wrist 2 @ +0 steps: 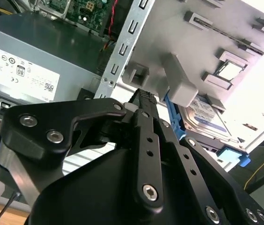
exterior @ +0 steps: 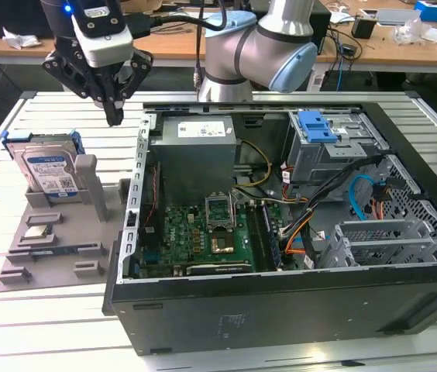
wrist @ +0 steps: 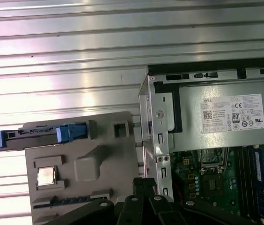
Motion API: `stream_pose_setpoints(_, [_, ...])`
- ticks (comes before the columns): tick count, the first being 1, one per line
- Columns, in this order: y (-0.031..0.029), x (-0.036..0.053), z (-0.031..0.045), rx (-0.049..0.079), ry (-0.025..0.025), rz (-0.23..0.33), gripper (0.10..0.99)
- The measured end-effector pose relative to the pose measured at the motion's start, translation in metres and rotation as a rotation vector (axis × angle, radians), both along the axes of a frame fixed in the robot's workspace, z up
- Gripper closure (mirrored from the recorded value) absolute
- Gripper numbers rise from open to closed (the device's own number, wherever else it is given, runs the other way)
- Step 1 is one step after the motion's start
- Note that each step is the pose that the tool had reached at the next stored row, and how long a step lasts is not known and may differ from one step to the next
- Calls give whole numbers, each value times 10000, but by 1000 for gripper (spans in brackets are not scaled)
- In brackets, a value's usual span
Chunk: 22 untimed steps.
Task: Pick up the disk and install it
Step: 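Reach for the disk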
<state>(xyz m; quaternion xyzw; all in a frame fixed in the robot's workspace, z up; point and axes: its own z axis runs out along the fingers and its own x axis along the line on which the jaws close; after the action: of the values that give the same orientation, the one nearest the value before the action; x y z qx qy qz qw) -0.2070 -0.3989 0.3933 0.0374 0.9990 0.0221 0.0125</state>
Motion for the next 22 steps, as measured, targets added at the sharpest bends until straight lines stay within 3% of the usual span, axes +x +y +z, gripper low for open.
stream_pose_setpoints(10, [0,-315,-1,0,0,-1,980])
stream_pose_setpoints(22, [0,-631,-3,0,0,1,980])
